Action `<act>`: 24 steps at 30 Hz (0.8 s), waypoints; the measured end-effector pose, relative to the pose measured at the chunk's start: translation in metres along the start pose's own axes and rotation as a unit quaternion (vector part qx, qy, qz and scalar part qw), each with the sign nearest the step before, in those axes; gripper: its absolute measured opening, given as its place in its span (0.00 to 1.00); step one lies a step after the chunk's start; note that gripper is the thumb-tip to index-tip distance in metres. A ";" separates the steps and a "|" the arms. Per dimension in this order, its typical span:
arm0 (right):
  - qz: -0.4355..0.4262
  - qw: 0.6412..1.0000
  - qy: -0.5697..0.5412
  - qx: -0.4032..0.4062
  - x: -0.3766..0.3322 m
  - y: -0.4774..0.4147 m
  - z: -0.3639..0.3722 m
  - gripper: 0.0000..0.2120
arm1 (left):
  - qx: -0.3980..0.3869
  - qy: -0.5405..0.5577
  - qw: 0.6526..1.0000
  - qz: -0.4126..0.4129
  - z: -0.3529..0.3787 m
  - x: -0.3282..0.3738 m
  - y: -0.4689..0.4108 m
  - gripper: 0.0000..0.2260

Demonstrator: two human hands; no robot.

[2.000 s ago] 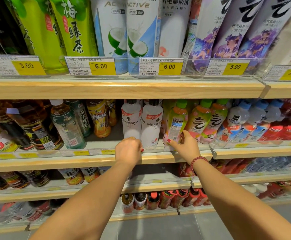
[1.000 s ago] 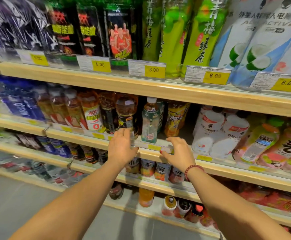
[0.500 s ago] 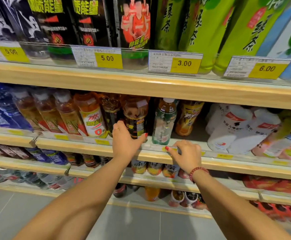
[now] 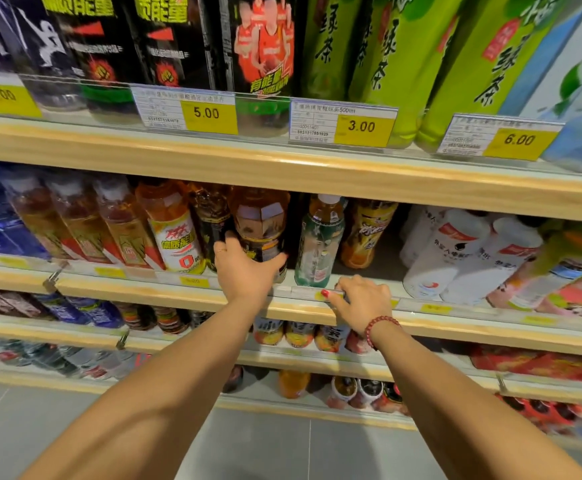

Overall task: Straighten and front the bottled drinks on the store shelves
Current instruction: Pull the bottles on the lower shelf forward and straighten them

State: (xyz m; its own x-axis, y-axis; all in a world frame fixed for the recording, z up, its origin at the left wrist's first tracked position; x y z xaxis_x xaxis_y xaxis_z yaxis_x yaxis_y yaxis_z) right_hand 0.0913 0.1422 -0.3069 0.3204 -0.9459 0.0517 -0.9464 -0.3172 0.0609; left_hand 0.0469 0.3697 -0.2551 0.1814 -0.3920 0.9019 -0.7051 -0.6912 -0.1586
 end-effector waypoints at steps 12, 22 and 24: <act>-0.004 1.000 0.001 0.009 0.000 -0.001 -0.002 0.16 | 0.027 0.274 0.949 -0.154 -0.030 -0.024 0.045 0.45; -0.003 0.999 0.002 0.039 0.000 0.001 -0.005 0.21 | 0.077 0.209 0.973 -0.065 -0.103 -0.028 0.077 0.39; 0.000 0.999 0.005 0.049 -0.001 0.004 -0.005 0.21 | 0.091 0.202 0.974 -0.049 -0.116 -0.033 0.085 0.42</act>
State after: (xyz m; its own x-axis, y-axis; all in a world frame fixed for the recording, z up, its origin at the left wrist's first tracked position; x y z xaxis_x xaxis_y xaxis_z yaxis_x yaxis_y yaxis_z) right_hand 0.0876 0.1422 -0.3014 0.3202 -0.9454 0.0609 -0.9457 -0.3228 -0.0374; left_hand -0.0984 0.3940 -0.2515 -0.0685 -0.0746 0.9949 -0.5585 -0.8234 -0.1002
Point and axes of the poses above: each hand's wrist, its own y-axis away from the middle knuckle, its own z-axis out of the palm, x = y × z, the point moved 7 cm from there along -y, towards the middle knuckle, and after that the axes turned 12 degrees about y, right-handed, at the moved point
